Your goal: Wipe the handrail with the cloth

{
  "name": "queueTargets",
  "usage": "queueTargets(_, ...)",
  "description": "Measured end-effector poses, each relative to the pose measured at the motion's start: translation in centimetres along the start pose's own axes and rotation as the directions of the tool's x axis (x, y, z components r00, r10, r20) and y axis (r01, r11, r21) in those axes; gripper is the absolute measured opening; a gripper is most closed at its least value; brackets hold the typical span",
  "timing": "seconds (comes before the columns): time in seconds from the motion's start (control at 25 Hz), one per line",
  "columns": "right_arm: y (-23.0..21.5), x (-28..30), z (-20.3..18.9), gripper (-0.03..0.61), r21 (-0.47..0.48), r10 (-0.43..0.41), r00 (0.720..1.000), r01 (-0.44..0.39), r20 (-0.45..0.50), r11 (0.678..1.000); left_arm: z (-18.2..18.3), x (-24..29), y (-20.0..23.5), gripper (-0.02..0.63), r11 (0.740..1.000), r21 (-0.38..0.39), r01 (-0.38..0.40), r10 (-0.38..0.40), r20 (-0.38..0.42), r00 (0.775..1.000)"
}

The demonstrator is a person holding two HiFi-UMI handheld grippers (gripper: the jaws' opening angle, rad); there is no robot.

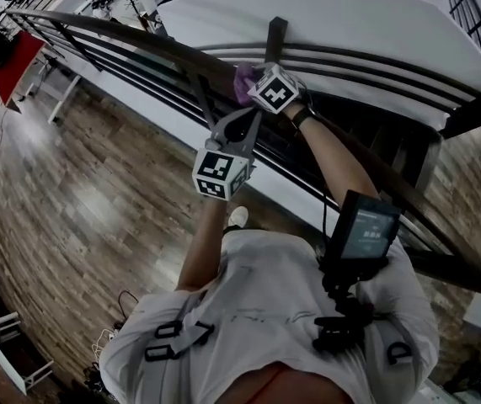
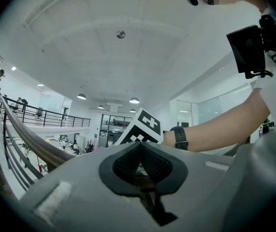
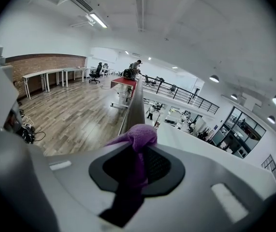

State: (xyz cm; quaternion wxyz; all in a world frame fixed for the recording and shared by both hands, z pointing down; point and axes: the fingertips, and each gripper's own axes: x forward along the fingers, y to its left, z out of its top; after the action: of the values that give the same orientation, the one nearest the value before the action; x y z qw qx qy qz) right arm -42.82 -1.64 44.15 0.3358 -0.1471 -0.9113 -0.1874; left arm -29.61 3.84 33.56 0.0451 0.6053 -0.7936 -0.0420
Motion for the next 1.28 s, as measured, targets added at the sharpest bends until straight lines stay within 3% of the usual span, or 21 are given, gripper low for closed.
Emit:
queueTargets(0.36,-0.3,-6.7,-6.4,0.058,0.005,-0.015,0.998,0.016,-0.056,1.0,-0.6,2.9,-5.4,0.002,0.993,0.036,0.116,-0.114,-0.057,0.992)
queueTargets(0.8,-1.6,-15.9,-15.1,0.057,0.093,-0.125,0.991,0.13,-0.052,0.987,-1.3,5.4,-12.5,0.002,0.964,0.057,0.261,-0.255,-0.095,0.962)
queueTargets(1.04,-1.5,-20.8,-19.9,0.057,0.129,-0.189,0.978,0.2,-0.088,0.971,-2.4,6.6,-16.6,0.002,0.94,0.057,0.338,-0.329,-0.118,0.937)
queueTargets(1.28,-1.8,-26.4,-25.1,0.057,0.166,-0.267,0.954,0.287,-0.136,0.943,-3.1,8.5,-21.9,0.002,0.901,0.047,0.432,-0.422,-0.145,0.895)
